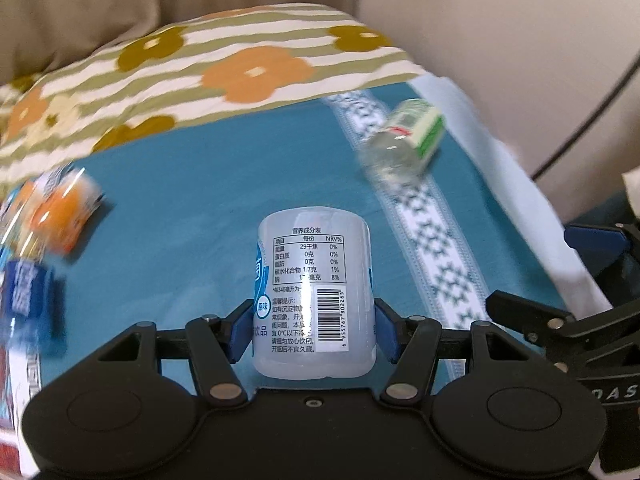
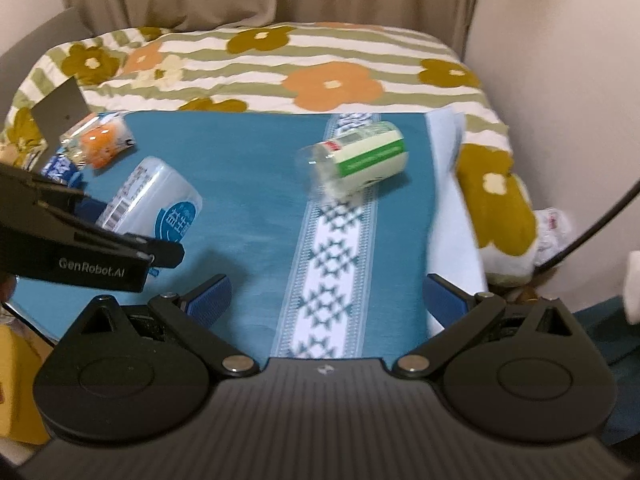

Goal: Flip cup upright

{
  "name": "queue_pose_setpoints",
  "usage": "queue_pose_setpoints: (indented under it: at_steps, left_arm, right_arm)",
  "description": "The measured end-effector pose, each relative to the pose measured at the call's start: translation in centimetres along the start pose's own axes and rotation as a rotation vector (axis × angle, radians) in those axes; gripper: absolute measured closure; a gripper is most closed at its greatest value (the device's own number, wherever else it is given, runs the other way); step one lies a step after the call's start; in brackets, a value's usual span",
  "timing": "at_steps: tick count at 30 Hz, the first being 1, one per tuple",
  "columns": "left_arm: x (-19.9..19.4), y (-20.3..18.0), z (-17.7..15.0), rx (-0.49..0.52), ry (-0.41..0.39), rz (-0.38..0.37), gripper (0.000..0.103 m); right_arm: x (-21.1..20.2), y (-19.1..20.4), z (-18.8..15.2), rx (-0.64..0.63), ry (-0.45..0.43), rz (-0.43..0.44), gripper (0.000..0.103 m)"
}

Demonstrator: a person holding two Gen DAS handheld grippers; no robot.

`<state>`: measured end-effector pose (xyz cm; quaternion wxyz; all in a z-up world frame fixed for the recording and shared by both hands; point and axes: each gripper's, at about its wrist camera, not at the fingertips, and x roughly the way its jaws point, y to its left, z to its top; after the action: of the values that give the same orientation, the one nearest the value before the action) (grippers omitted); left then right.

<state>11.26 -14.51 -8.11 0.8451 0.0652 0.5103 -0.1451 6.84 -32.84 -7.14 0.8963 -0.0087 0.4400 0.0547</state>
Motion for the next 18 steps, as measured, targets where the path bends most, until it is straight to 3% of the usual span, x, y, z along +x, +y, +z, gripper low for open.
queue_pose_setpoints:
  at_steps: [10,18]
  left_arm:
    - [2.5,4.3,-2.0,-0.166,0.032,0.076,0.038]
    - [4.1,4.7,-2.1,-0.174,0.041,0.11,0.038]
  right_arm:
    - [3.5,3.0,0.4,-0.076,0.054,0.098,0.0]
    - [5.0,3.7,0.8,-0.093,0.064,0.115,0.0]
